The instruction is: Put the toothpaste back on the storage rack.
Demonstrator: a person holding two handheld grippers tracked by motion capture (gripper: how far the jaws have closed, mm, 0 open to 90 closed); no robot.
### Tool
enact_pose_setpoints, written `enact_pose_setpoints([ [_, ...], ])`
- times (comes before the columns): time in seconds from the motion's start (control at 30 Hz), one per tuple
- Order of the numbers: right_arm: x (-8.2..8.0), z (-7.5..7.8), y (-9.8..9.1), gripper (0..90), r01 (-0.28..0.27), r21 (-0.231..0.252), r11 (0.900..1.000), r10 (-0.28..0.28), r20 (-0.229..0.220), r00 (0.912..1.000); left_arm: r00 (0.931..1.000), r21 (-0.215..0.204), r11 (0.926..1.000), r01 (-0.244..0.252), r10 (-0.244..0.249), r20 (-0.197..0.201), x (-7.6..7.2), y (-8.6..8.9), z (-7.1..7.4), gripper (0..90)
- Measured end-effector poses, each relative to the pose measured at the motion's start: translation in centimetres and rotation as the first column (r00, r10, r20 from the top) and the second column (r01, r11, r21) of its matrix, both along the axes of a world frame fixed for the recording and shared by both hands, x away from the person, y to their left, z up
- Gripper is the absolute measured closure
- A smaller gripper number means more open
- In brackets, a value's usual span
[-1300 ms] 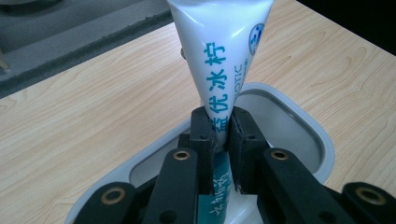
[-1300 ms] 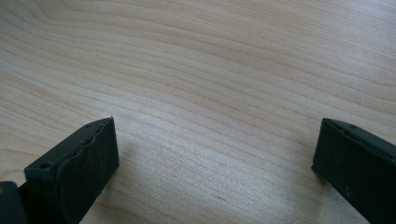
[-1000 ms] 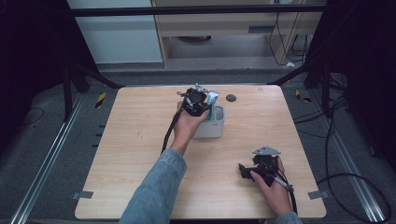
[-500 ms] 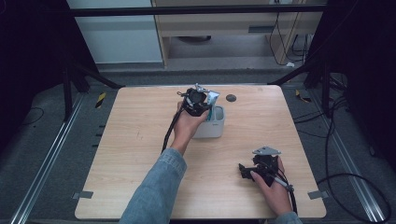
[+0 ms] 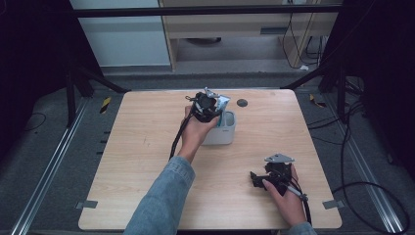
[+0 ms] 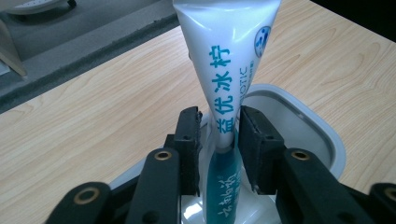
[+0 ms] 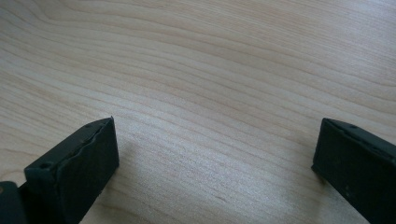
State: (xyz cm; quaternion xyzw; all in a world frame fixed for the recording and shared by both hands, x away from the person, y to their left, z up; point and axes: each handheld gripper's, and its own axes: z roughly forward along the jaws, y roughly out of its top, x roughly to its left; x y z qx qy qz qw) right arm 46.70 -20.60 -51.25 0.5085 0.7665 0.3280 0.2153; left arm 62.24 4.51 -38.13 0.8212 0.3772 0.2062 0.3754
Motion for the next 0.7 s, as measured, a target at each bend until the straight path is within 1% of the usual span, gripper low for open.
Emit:
enact_pose_setpoints([
  [0.13, 0.0, 0.0, 0.0, 0.4, 0.001, 0.0, 1.0, -0.001, 0.0, 1.0, 0.9999, -0.01, 0.9999, -0.007, 0.007, 0.008, -0.02, 0.02, 0.06, 63.4],
  [0.27, 0.01, 0.0, -0.01, 0.4, -0.001, -0.001, 1.0, 0.001, 0.002, 1.0, 0.9999, -0.015, 0.9998, -0.011, 0.011, 0.005, -0.11, 0.04, 0.17, 58.7],
  [0.37, 0.0, 0.0, 0.0, 0.4, 0.0, 0.0, 1.0, 0.0, 0.001, 1.0, 0.9999, -0.007, 0.9999, -0.008, 0.008, 0.015, -0.29, 0.02, 0.3, 54.8],
  [0.4, 0.0, 0.0, 0.0, 0.4, 0.0, 0.0, 1.0, 0.0, 0.001, 1.0, 0.9997, -0.005, 1.0, -0.007, 0.007, 0.023, -0.38, -0.02, 0.34, 52.9],
  [0.47, 0.01, 0.0, 0.0, 0.4, -0.001, 0.0, 1.0, 0.001, 0.001, 1.0, 0.9991, 0.014, 0.9999, 0.001, -0.002, 0.042, -0.54, -0.09, 0.46, 48.7],
  [0.5, 0.01, 0.0, -0.01, 0.4, -0.001, -0.001, 1.0, 0.001, 0.002, 1.0, 0.9986, 0.016, 0.9999, 0.002, -0.003, 0.053, -0.61, -0.15, 0.48, 46.5],
  [0.7, 0.0, 0.0, 0.0, 0.4, -0.001, 0.0, 1.0, 0.001, 0.001, 1.0, 0.9984, 0.021, 0.9996, 0.016, -0.017, 0.053, -0.76, -0.24, 0.55, 34.2],
])
